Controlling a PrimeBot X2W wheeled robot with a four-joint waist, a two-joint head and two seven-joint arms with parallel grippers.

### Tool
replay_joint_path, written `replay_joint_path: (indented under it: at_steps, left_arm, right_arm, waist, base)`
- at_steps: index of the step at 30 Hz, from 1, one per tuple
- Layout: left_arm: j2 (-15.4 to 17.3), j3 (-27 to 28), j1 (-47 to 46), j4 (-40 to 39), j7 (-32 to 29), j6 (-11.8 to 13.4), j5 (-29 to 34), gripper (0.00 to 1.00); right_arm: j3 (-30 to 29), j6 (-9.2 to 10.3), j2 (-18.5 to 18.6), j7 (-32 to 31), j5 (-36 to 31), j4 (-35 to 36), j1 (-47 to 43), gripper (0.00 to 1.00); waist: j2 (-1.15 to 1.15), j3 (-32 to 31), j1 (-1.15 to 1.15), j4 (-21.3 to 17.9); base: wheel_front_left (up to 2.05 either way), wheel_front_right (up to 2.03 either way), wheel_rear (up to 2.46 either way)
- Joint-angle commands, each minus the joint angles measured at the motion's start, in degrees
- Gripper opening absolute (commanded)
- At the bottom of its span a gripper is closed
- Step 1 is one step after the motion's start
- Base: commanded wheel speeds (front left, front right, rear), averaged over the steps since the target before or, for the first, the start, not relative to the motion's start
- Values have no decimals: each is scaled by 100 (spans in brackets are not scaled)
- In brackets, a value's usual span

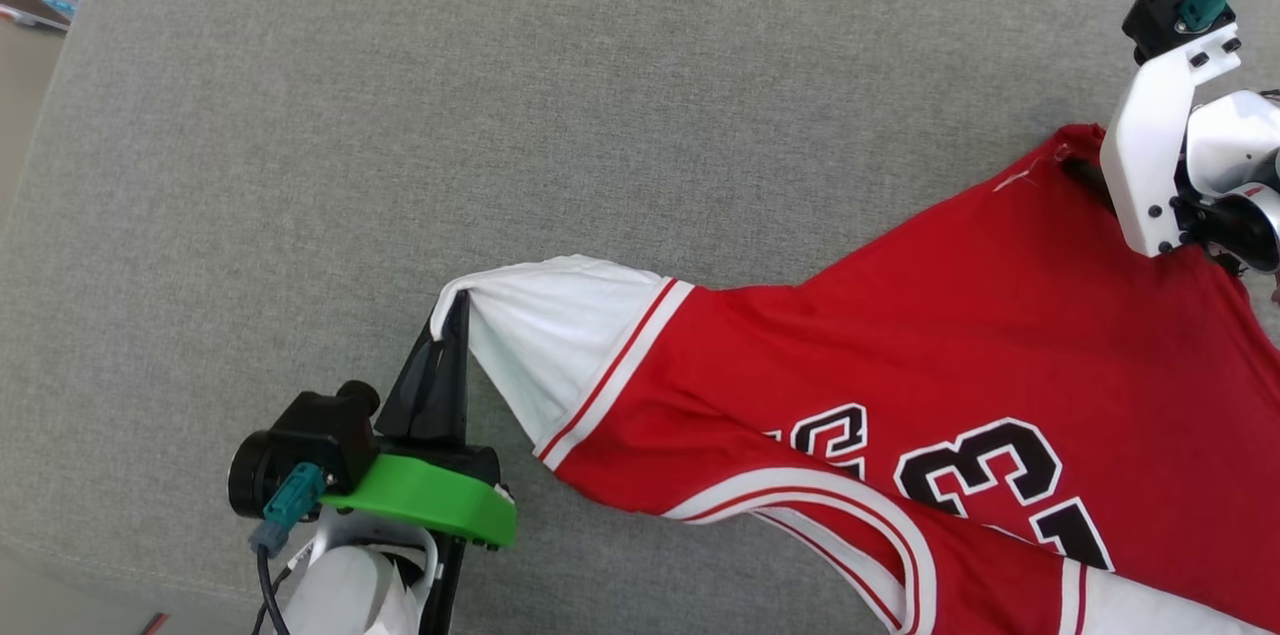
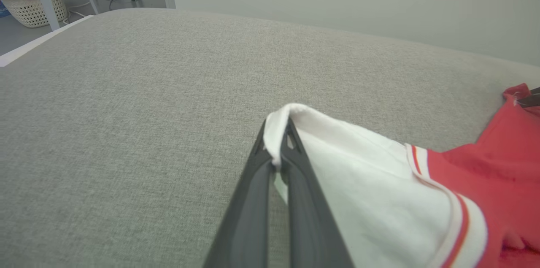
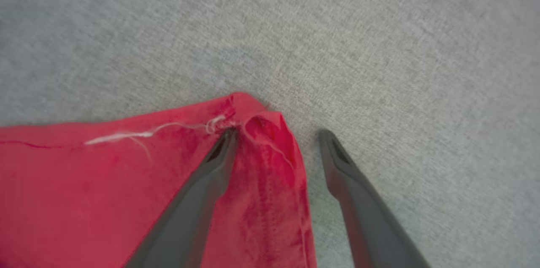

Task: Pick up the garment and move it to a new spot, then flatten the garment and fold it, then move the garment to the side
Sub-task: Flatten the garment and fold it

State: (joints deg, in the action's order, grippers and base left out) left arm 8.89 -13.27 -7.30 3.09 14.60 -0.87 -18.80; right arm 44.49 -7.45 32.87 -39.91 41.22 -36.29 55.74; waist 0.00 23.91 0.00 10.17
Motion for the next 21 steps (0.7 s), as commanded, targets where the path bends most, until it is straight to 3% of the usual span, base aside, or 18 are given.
replay_joint_path:
  at_steps: [1, 2, 4, 11, 21]
  left_arm:
    - [-33, 10, -106, 21, 28, -43, 62, 0]
    - [-39, 20, -117, 42, 30, -52, 62, 0]
    - [-44, 41, -137, 78, 33, -68, 64, 0]
    - [-17, 123, -177, 194, 38, -158, 87, 0]
    - [235, 200, -602, -52, 39, -359, 268, 0]
  right_arm:
    - [241, -3, -134, 20, 117, -138, -165, 100]
    - [367, -3, -119, 65, 154, -183, -175, 100]
    - [553, -3, -64, 203, 214, -244, -149, 0]
    - [688, -3, 118, 1482, 506, -237, 128, 0]
    - [492, -3, 647, 3483, 989, 501, 172, 0]
  waist:
    - [0, 39, 0, 19]
    - [0, 44, 0, 11]
    - [0, 45, 0, -4]
    - [0, -112, 0, -85]
    - [0, -600, 0, -265]
  base:
    - [0, 0, 0]
    - [0, 0, 0]
    - [0, 0, 0]
    - [0, 0, 0]
    - [0, 0, 0]
